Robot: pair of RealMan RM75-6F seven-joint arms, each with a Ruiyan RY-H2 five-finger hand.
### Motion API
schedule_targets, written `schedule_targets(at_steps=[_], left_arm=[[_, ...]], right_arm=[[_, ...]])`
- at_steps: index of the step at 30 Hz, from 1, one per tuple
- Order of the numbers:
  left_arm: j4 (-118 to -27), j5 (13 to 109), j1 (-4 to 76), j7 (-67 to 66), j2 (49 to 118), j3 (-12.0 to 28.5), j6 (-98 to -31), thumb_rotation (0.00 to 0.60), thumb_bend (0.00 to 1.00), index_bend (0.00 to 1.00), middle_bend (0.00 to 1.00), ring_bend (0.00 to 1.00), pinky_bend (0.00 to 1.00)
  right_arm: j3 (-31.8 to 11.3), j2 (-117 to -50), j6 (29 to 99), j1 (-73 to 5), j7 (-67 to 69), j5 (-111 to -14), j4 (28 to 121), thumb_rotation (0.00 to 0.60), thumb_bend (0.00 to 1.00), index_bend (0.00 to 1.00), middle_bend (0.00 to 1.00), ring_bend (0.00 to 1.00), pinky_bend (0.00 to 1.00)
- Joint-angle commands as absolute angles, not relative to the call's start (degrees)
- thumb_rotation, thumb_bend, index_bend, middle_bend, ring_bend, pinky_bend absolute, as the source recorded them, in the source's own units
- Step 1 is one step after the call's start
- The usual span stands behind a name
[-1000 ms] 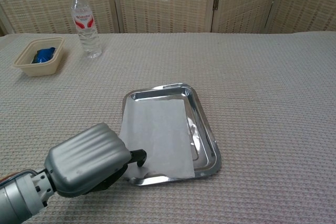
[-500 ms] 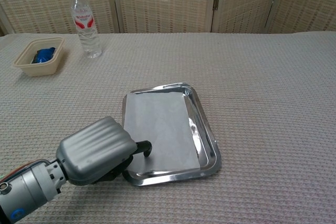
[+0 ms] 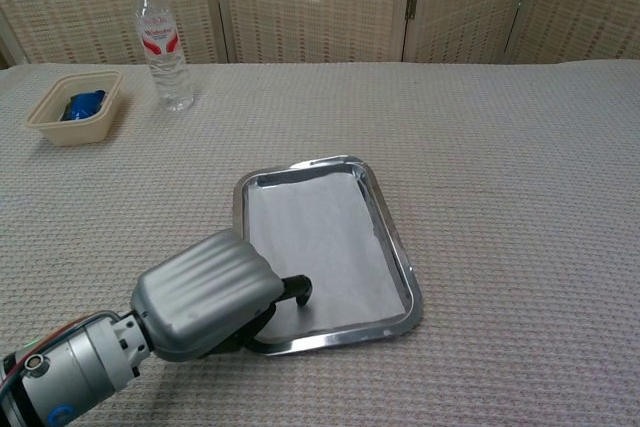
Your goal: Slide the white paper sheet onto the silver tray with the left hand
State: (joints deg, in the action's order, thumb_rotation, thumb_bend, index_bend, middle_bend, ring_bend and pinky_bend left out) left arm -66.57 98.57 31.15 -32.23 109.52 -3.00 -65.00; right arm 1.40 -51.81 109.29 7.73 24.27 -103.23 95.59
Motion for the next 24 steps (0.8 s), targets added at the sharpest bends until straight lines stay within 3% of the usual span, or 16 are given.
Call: schedule_targets(at_steps=[1, 6, 13, 16, 20, 22, 24], left_arm=[[-65.87, 98.7, 31.2, -32.44, 110.0, -2.91, -65.43, 0.6, 0.81, 0.37, 1.0, 0.97, 1.0], [-64.71, 99.51, 31.08, -31.93, 110.55, -2.51, -67.93, 0.6, 0.78, 0.29, 1.0, 0.97, 1.0], [-66.85, 100.91, 30.53, -31.93, 108.65, -2.93, -71.09, 0.6, 0.76, 0.27, 1.0, 0.96, 1.0], [-69.59, 101.52, 29.49, -32.97, 106.63, -3.21, -73.45, 0.6, 0.71, 0.25, 1.0, 0.92, 1.0], [-74.91, 101.33, 26.08, -36.32, 101.41, -3.44, -78.61, 0.6, 0.52, 0.22, 0.94, 0.73, 1.0], [-78.72, 100.31, 23.5, -37.36, 97.62, -3.67, -81.61, 0.6, 0.44, 0.19, 0.77, 0.58, 0.89], [-82.15, 99.14, 20.34, -37.63, 93.74, -4.22, -85.23, 0.6, 0.39, 0.18, 0.59, 0.42, 0.71]], right_arm=[[1.56, -51.86, 109.18, 7.67, 24.08, -103.7, 95.47, 0.6, 0.4, 0.0, 0.0, 0.0, 0.0], [1.82, -51.98, 108.77, 7.56, 23.3, -104.29, 95.62, 0.6, 0.4, 0.0, 0.0, 0.0, 0.0], [1.83, -52.28, 107.97, 7.28, 21.87, -104.36, 96.07, 0.6, 0.4, 0.0, 0.0, 0.0, 0.0], [1.8, -52.42, 107.5, 7.12, 21.15, -104.26, 96.31, 0.6, 0.4, 0.0, 0.0, 0.0, 0.0], [1.77, -52.57, 106.83, 6.91, 20.31, -104.0, 96.64, 0.6, 0.4, 0.0, 0.0, 0.0, 0.0], [1.79, -52.72, 106.25, 6.73, 19.5, -103.94, 96.92, 0.6, 0.4, 0.0, 0.0, 0.0, 0.0], [1.85, -52.92, 105.14, 6.31, 18.66, -103.88, 97.24, 0.6, 0.4, 0.0, 0.0, 0.0, 0.0]])
